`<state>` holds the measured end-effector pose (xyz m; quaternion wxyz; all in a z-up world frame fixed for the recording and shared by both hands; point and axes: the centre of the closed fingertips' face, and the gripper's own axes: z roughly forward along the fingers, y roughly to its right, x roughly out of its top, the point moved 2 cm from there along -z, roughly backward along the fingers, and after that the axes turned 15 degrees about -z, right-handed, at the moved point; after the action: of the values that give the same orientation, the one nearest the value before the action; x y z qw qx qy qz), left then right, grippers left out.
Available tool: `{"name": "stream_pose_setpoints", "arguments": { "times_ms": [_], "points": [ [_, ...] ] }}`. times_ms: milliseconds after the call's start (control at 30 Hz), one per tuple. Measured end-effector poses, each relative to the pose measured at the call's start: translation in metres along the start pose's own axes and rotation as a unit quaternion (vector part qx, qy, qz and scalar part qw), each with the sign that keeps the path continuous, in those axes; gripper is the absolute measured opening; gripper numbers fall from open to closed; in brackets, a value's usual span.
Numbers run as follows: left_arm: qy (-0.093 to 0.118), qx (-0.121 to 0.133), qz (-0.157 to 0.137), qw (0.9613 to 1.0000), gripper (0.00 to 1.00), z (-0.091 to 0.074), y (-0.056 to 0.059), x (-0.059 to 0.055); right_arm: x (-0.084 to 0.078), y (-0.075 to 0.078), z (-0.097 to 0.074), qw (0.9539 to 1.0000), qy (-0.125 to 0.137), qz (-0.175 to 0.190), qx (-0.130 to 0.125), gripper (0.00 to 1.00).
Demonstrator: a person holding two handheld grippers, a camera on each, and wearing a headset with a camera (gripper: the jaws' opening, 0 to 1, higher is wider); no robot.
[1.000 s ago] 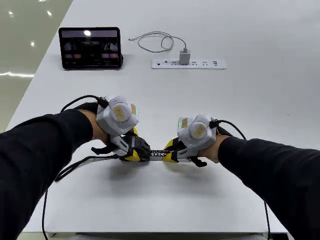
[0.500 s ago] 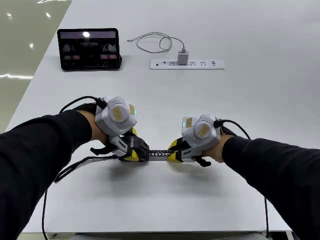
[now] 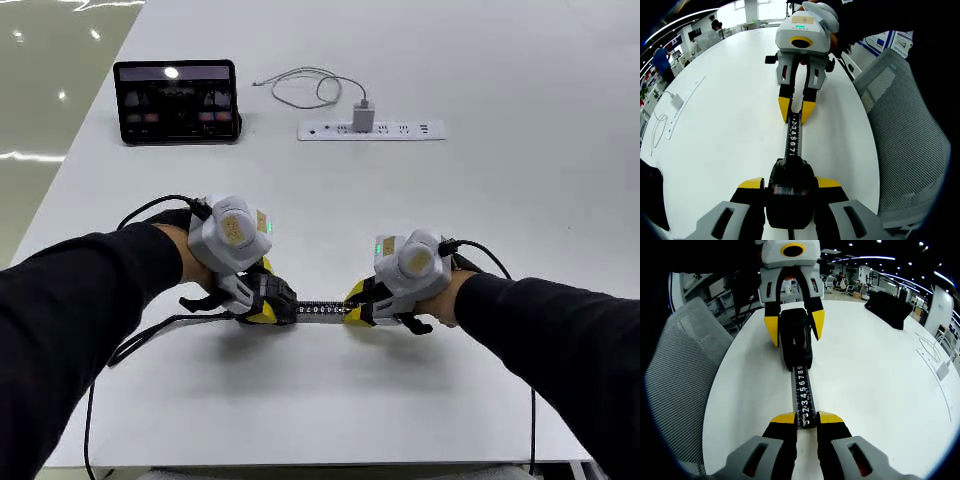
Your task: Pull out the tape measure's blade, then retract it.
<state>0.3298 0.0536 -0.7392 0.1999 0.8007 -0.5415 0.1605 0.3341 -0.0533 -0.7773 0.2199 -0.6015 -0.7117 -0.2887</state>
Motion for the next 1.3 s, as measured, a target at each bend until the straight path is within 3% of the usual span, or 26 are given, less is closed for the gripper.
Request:
{"name": "stream_pose_setpoints", "arguments": {
  "times_ms": [1300],
  "points": [
    [0.000,0.005,-0.004,1.0000,0.34,0.001,-0.001,-0.002,-0.028,-0.003,-0.024,0.9998,-0.018,0.003,-0.005,0.09]
  ]
}}
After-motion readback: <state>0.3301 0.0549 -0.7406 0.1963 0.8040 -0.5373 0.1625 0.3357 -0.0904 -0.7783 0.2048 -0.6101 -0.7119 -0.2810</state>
